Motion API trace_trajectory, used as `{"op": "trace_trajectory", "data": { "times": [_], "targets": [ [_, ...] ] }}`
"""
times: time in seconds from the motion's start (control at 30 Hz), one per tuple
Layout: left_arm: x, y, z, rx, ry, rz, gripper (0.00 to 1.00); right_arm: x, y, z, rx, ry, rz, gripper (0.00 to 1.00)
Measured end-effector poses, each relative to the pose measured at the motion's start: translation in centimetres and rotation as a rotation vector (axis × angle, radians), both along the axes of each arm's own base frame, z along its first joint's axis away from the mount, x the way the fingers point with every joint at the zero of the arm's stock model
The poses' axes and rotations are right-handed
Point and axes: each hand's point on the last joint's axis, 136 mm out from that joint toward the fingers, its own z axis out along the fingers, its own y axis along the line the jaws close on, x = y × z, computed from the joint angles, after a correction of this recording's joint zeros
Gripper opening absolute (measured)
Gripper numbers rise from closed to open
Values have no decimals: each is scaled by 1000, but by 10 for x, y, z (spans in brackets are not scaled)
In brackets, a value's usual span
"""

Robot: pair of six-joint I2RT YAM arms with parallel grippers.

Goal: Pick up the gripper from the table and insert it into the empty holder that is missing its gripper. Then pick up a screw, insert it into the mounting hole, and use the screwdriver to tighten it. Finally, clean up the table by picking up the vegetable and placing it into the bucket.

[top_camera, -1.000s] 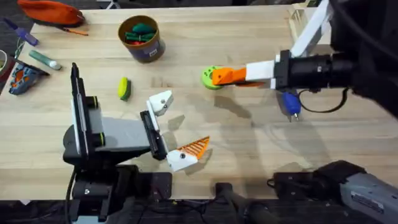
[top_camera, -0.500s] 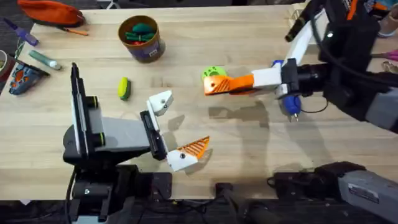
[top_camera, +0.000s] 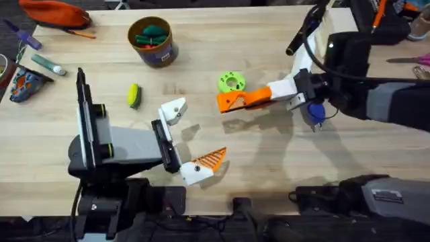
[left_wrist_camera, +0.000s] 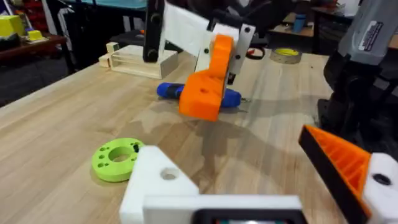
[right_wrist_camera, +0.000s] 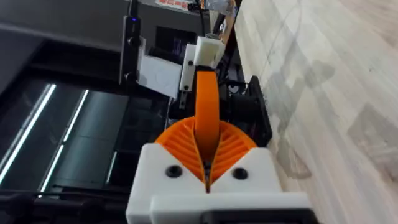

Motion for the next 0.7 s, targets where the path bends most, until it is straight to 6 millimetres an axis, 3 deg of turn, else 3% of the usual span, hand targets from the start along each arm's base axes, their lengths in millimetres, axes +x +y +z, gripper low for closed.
{"op": "trace_trajectory", "data": {
  "times": [0.2, 0.47, 0.7],
  "targets": [
    [0, 0, 0, 0, 0, 0, 987, 6, 1, -8, 8, 7, 11, 10],
    [0, 0, 0, 0, 0, 0, 987, 14, 5, 11, 26, -60, 22, 9],
    [0, 0, 0, 0, 0, 0, 987, 17, 15, -2, 22, -21, 57, 9]
  ]
}}
